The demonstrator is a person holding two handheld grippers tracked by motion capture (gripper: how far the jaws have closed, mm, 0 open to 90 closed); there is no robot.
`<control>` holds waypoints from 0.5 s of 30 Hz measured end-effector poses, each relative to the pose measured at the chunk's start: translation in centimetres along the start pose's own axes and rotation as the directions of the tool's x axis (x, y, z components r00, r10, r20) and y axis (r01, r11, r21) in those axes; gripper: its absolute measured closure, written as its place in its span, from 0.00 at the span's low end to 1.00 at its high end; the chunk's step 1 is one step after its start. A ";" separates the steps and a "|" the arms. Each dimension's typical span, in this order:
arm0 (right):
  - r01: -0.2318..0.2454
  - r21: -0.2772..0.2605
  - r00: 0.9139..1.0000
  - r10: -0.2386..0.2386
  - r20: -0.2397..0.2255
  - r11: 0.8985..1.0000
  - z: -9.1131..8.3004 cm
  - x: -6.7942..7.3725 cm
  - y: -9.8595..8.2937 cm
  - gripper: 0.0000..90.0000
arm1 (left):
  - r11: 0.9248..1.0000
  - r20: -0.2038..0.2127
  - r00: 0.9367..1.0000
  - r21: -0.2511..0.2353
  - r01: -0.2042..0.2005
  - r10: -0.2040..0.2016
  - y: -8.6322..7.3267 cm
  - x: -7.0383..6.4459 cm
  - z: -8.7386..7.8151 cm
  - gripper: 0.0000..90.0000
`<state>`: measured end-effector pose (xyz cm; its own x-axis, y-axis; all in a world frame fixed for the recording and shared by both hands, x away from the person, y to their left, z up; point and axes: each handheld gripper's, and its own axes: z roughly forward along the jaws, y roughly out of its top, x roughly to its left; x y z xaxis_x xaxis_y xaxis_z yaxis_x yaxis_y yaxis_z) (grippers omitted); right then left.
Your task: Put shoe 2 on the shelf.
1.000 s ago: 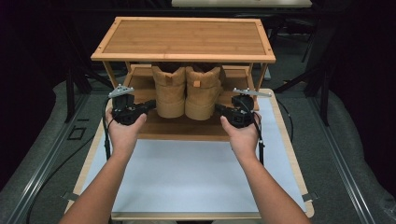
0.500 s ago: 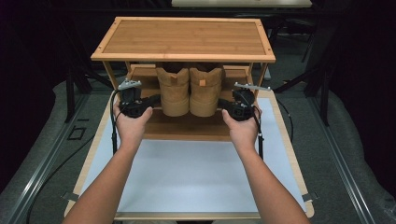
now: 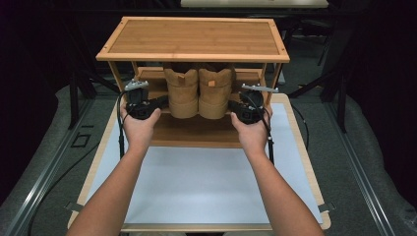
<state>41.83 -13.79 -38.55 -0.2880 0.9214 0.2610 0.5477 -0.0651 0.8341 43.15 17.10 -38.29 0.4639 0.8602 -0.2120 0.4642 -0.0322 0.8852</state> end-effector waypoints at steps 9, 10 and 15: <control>0.039 -0.007 0.999 -0.039 0.023 0.999 0.2 0.3 -0.1 1.00 | 1.000 -0.001 1.000 0.000 0.001 -0.001 0.0 0.3 0.2 1.00; 0.047 0.014 0.999 -0.047 -0.006 0.999 0.0 0.1 -0.1 1.00 | 1.000 0.001 1.000 0.002 0.002 -0.002 0.0 0.3 0.2 1.00; 0.059 0.015 0.998 -0.059 0.008 0.998 0.2 0.2 -0.1 1.00 | 1.000 -0.001 1.000 -0.002 -0.001 0.001 -0.2 0.2 0.2 1.00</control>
<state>41.89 -13.53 -38.65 -0.3130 0.9268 0.2075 0.5420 -0.0051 0.8404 43.29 17.22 -38.60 0.4636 0.8606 -0.2110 0.4624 -0.0318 0.8861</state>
